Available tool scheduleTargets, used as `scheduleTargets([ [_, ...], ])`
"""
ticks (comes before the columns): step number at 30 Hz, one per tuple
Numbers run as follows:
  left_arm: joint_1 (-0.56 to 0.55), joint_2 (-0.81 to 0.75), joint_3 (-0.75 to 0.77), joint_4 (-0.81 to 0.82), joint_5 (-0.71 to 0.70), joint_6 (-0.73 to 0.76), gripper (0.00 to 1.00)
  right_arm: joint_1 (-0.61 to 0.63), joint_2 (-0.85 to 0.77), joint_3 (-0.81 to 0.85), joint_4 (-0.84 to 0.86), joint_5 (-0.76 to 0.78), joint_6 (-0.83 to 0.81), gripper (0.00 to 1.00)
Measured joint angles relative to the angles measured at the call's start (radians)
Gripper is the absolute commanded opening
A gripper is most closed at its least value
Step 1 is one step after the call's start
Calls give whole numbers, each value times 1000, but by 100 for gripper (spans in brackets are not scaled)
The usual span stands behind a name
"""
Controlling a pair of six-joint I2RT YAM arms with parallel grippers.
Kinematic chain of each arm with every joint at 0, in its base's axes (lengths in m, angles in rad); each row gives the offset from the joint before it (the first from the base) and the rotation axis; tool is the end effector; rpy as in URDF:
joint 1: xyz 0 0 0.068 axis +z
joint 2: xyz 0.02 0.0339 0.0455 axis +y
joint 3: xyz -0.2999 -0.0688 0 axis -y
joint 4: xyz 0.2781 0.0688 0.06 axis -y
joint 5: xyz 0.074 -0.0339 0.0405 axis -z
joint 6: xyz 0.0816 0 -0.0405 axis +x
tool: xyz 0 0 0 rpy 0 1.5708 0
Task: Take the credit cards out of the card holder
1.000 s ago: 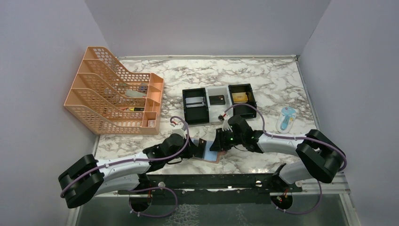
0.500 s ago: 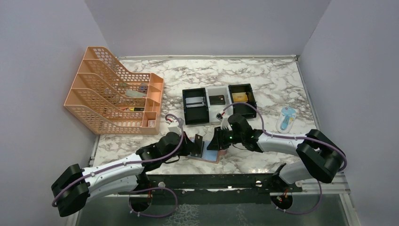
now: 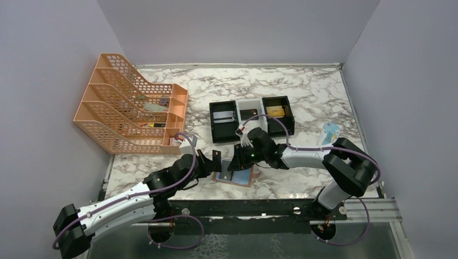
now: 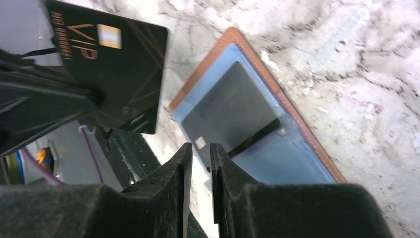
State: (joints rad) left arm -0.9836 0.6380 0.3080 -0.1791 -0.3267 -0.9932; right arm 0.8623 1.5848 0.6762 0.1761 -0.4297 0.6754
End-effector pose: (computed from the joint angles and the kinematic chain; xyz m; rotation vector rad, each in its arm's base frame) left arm 0.1291 -0.1468 0.1850 -0.2194 2.1597 -0.8635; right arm 0.2037 0.2899 0.1318 -0.4873 2.5290 1.1962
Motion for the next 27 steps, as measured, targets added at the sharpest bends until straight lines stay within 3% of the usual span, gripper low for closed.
scheduleTargets([
  [7,1,-29,-6,-3,0,-1,0,7,13,-41,-31,86,0,21],
  [13,1,-4,-10,26,14,9,0,6,-95,-77,-92,164,-29,30],
  [17,1,21,-15,69,45,19,0,6,-214,-87,-135,214,-57,39],
  [21,3,26,-37,137,78,21,0,6,-301,-103,-143,278,-60,56],
  [27,42,34,-81,262,171,28,0,-63,-413,-183,-134,259,-54,70],
])
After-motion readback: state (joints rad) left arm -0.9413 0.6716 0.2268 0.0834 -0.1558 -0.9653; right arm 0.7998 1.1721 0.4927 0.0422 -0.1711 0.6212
